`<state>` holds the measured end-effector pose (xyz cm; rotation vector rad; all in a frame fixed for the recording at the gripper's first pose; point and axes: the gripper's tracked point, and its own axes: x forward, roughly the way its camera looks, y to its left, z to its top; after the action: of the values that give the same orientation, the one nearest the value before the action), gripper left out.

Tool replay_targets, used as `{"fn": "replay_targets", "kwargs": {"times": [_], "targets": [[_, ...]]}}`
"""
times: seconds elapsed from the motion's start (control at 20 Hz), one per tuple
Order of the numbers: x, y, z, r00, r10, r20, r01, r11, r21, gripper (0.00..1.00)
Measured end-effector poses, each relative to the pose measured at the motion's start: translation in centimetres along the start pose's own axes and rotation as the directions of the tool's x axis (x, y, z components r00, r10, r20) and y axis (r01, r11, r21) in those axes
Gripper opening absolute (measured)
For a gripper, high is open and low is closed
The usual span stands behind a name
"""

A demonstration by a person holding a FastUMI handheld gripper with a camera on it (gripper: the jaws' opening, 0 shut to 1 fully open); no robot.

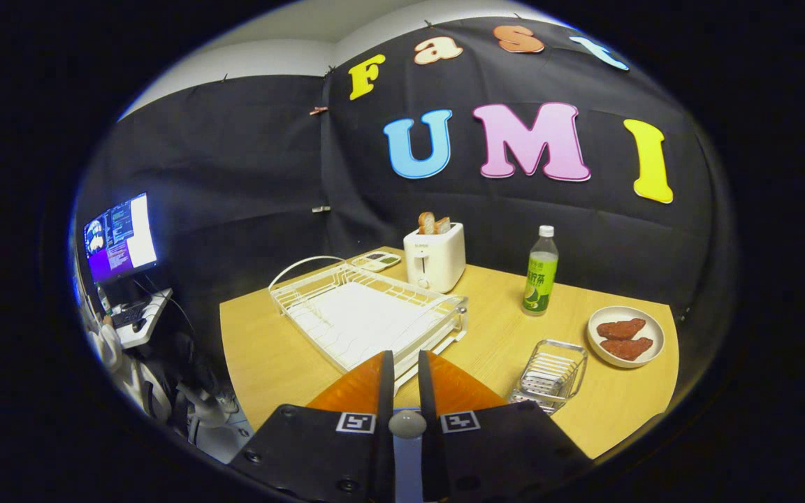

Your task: Take the plate from the dish rack, then take the spoon from the basket and place it into the plate.

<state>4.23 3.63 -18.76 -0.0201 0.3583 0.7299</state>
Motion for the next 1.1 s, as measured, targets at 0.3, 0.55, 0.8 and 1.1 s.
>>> {"fn": "replay_targets", "kwargs": {"times": [0.3, 0.55, 0.8, 1.1], "targets": [[1.2, 1.0, -3.4, 0.997, 0.026, -0.070, -0.026, 1.000, -0.002, 0.21], [0.2, -0.2, -5.1, 0.990, 0.023, -0.137, -0.018, 0.999, 0.033, 0.23], [-0.3, -1.0, -3.5, 0.988, 0.054, -0.147, -0.035, 0.991, 0.128, 0.99], [-2.4, -3.9, 3.3, 0.998, -0.058, -0.035, 0.061, 0.994, 0.091, 0.98]]}}
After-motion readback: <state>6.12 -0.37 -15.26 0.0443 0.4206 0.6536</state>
